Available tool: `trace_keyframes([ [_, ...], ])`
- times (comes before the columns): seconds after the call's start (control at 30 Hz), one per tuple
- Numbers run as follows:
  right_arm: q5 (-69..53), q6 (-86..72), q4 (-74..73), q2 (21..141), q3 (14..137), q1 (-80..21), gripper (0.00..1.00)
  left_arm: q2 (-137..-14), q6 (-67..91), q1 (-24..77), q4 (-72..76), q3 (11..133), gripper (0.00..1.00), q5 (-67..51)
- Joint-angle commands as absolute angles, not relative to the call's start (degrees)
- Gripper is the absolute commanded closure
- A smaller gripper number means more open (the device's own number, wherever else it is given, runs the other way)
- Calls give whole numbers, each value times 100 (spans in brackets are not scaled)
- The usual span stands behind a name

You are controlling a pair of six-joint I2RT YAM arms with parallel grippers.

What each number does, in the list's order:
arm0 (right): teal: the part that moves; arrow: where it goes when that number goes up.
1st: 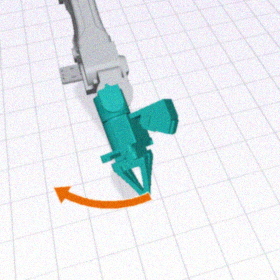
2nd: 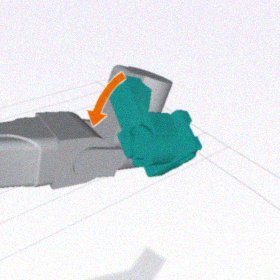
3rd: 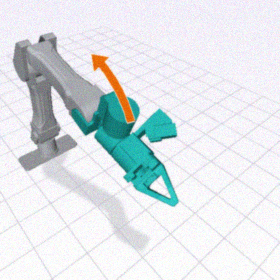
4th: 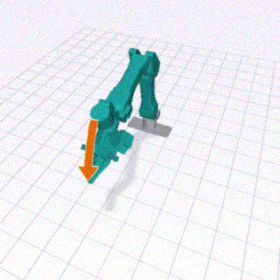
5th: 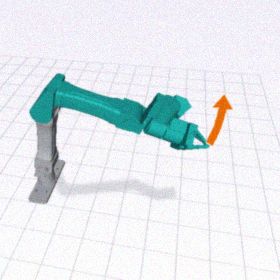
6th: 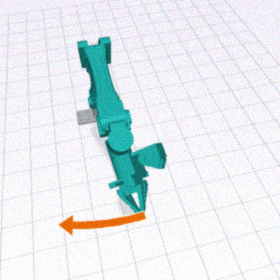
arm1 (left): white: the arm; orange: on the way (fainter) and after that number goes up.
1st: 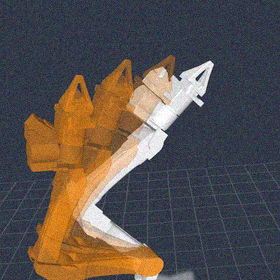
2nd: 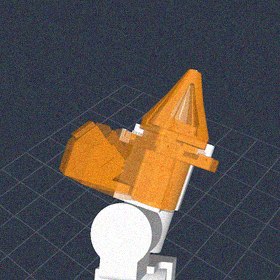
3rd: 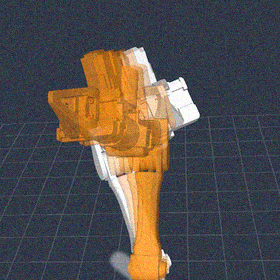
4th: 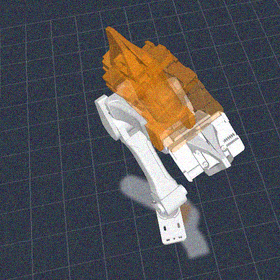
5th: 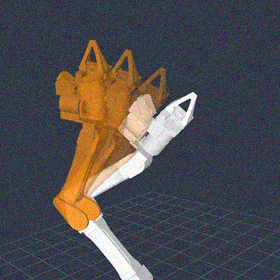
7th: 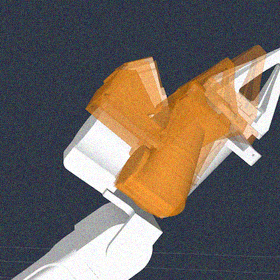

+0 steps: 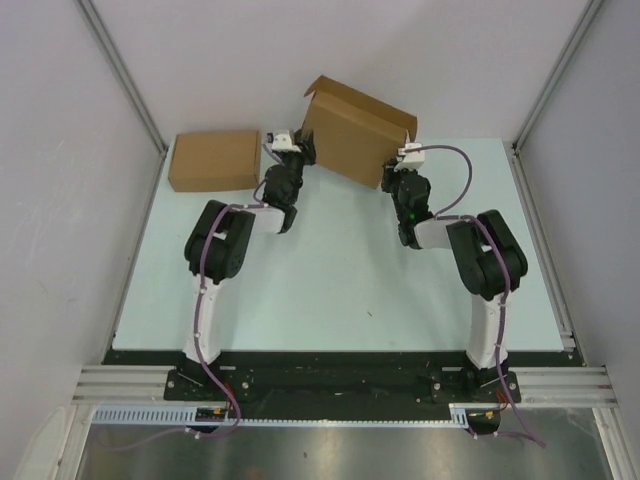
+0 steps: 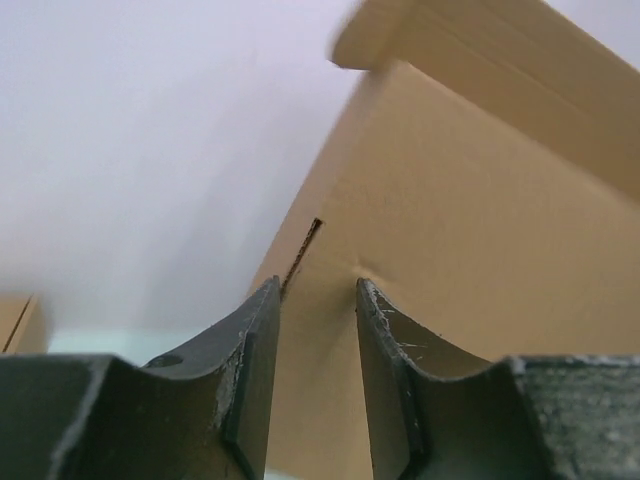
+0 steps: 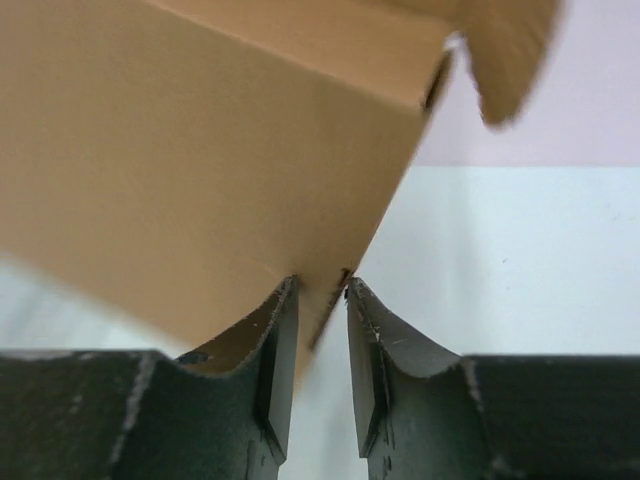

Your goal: Fold the paper box

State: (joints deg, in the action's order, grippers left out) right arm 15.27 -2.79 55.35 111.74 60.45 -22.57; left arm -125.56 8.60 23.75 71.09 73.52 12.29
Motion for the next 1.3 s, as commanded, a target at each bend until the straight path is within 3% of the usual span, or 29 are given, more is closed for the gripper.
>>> trace_keyframes([
  [0.0, 870, -343, 6144, 12003, 6932, -2189, 77, -13217, 1570, 2461, 7656, 8892, 60, 949],
  [0.37, 738, -624, 5758, 12762, 7576, -2030, 63, -14098, 2320, 2294, 7391, 9273, 53, 1380],
  [0.63, 1439, -711, 5319, 11919, 6909, -2398, 60, -12808, 2294, 2154, 8278, 7464, 46, 1442],
  [0.73, 1844, -1018, 4696, 11392, 6698, -2575, 67, -11990, 2329, 2144, 8297, 6445, 43, 1494],
  [0.8, 1592, -1186, 4448, 11241, 6671, -2698, 81, -11325, 2529, 2145, 8026, 5753, 43, 1573],
  [0.9, 1038, -1546, 4281, 11555, 6906, -2716, 100, -10411, 3274, 2074, 6328, 5048, 43, 1626],
  [1.1, 315, -2732, 4051, 12470, 7462, -2382, 100, -9633, 4921, 1460, 3090, 5062, 42, 266],
  [1.27, 686, -3224, 4325, 12875, 7725, -2356, 100, -9458, 5185, 1213, 2698, 4905, 42, -211],
])
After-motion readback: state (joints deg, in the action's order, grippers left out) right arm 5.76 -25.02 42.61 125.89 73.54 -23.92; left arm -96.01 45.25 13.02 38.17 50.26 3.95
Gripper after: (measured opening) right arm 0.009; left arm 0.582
